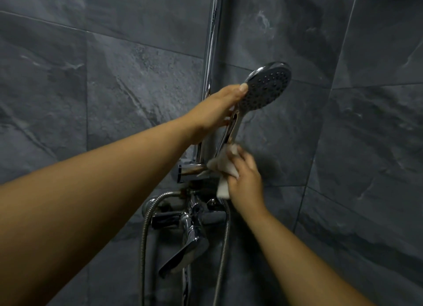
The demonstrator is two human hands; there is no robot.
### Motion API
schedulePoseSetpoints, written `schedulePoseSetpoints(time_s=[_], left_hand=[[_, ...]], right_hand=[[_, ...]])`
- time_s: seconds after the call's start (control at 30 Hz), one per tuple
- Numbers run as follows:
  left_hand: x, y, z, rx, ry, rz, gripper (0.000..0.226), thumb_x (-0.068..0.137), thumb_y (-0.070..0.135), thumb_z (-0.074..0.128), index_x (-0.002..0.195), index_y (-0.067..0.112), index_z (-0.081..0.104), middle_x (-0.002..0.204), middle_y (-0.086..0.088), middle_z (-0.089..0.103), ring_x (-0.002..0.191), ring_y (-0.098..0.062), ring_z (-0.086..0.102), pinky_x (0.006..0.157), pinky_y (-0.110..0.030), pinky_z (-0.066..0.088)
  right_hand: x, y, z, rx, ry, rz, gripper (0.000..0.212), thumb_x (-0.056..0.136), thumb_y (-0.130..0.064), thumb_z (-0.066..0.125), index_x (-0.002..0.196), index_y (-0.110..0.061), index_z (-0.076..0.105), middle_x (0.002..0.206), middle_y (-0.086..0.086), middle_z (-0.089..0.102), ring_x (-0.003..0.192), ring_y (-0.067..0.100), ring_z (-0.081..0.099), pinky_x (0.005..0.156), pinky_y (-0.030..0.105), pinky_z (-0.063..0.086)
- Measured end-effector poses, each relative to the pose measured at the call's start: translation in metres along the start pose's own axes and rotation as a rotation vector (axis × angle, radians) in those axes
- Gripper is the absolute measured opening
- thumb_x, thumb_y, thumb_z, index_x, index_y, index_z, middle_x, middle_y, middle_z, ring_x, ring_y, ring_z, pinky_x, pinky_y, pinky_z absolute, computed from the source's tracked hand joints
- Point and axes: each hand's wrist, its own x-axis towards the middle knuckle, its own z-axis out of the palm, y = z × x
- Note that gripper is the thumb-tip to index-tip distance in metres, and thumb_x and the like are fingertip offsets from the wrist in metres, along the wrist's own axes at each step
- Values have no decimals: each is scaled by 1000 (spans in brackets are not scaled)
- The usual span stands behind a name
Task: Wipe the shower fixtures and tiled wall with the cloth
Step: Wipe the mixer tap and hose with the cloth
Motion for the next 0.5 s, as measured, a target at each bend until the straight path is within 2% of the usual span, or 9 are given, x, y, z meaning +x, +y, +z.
schedulePoseSetpoints(time_s=[0.1, 0.17, 0.23, 0.3, 0.37, 0.43, 0.5], left_hand=[[-3, -1, 2, 55, -15, 1, 31, 99, 39, 31, 128, 31, 42, 123, 5, 51, 112, -9, 48, 89, -21, 39], [-13, -6, -2, 111, 17, 28, 39, 99, 35, 37, 136, 26, 39, 133, 2, 49, 117, -7, 45, 93, -21, 38], [-29, -16, -11, 179, 146, 51, 41, 96, 29, 46, 136, 20, 42, 130, -1, 52, 116, -8, 50, 99, -25, 41], [-55, -34, -22, 233, 342, 49, 28, 95, 22, 48, 123, 17, 53, 115, -1, 60, 105, -9, 57, 90, -25, 48], [-83, -61, -32, 266, 508, -36, 17, 95, 19, 48, 109, 19, 58, 103, 2, 63, 94, -8, 58, 81, -25, 48], [-108, -91, -33, 306, 575, -188, 14, 95, 20, 49, 104, 21, 58, 102, 1, 63, 93, -11, 57, 82, -27, 45], [-126, -117, -28, 326, 607, -289, 11, 93, 20, 51, 102, 20, 59, 99, 1, 62, 94, -14, 57, 80, -26, 43]], right_hand=[[-17, 17, -7, -39, -152, 81, 54, 82, 12, 56, 129, -14, 54, 139, 9, 45, 130, 18, 41, 100, -3, 19], [-27, 17, -14, 82, -168, 189, 50, 83, 8, 57, 128, -14, 54, 134, 5, 50, 122, 13, 48, 93, -4, 28], [-38, 15, -22, 231, -137, 286, 44, 86, 5, 57, 125, -15, 55, 123, 2, 57, 105, -1, 55, 84, -1, 37], [-52, 11, -27, 359, -66, 327, 36, 88, 4, 54, 118, -16, 54, 113, 2, 60, 90, -10, 58, 80, 4, 43], [-63, 5, -23, 412, -39, 326, 35, 87, -1, 57, 118, -17, 53, 116, 3, 60, 98, -3, 59, 89, 13, 45], [-69, -5, -7, 369, -71, 264, 41, 78, -14, 57, 118, -18, 55, 124, 5, 57, 113, 8, 55, 102, 24, 41], [-73, -17, 16, 230, -146, 172, 48, 75, -31, 55, 119, -13, 58, 128, 5, 52, 119, 7, 47, 108, 22, 33]])
